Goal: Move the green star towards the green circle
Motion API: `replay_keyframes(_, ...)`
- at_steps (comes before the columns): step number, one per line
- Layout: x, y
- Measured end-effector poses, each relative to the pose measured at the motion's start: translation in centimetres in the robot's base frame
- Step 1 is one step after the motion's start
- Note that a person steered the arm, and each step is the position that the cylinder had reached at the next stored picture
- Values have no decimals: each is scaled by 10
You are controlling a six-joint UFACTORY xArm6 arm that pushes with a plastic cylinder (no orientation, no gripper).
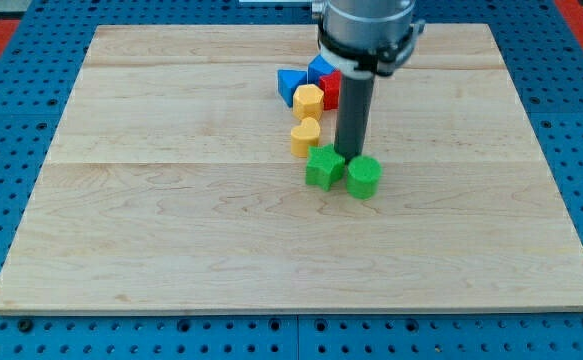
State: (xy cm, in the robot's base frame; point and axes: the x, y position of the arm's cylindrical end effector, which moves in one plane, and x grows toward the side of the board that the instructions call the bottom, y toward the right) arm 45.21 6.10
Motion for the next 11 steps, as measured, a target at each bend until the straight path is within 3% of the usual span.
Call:
replay_keyframes(3, 68, 71)
replay_keyframes(4, 45, 64)
replay_keyframes(5, 6, 50)
replay_keyframes(9, -16, -139)
replay_keyframes(11, 13, -110)
